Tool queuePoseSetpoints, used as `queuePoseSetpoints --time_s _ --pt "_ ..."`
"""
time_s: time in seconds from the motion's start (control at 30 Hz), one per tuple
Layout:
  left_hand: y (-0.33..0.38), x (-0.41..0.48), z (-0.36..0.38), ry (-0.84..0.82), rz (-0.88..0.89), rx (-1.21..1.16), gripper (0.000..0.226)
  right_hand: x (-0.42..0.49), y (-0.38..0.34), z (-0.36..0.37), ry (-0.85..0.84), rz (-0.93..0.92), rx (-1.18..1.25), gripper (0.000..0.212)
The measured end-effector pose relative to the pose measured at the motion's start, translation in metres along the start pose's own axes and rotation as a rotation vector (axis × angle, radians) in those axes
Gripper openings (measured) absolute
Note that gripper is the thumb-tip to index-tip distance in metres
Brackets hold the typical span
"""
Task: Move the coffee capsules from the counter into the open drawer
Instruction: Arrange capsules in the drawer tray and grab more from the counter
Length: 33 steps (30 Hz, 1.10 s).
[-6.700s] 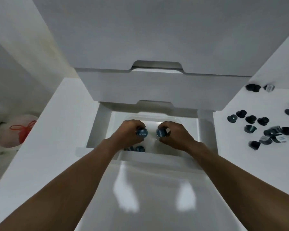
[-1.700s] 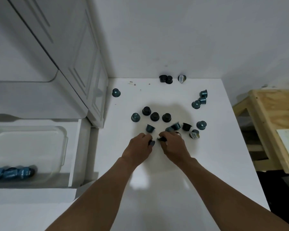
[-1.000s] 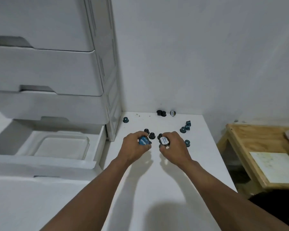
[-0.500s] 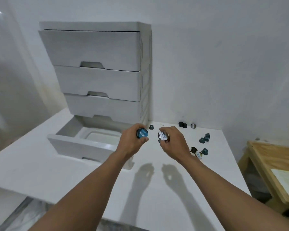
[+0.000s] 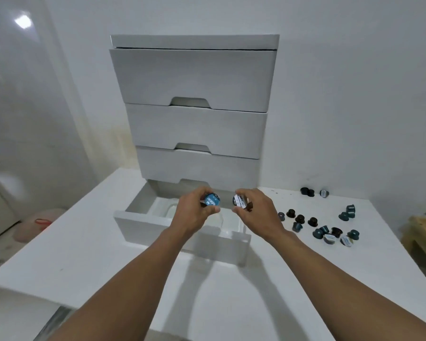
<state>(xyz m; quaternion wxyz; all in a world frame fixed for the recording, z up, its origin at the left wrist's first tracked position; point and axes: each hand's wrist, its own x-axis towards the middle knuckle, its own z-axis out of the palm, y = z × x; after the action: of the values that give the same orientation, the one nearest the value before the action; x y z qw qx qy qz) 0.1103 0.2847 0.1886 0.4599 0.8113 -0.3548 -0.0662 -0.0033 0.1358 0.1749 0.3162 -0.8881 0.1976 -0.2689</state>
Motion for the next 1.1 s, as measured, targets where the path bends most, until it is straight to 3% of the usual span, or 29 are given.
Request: queuePoseSetpoints --time_s 0.23,0.6,1.1 --pt "-0.065 0.042 -0.049 -0.076 0.031 0.056 0.036 0.025 -0.030 0.059 0.016 0.083 -0.018 0.041" --pt "-0.119 0.091 -0.043 -0.112 -0.001 0.045 0.039 0.073 -0.007 0.106 -0.089 0.117 -0.107 0.042" --pt "-0.184 0.160 -0.026 -0.394 -0.014 0.194 0.043 0.116 0.046 0.162 -0.242 0.236 -0.103 0.038"
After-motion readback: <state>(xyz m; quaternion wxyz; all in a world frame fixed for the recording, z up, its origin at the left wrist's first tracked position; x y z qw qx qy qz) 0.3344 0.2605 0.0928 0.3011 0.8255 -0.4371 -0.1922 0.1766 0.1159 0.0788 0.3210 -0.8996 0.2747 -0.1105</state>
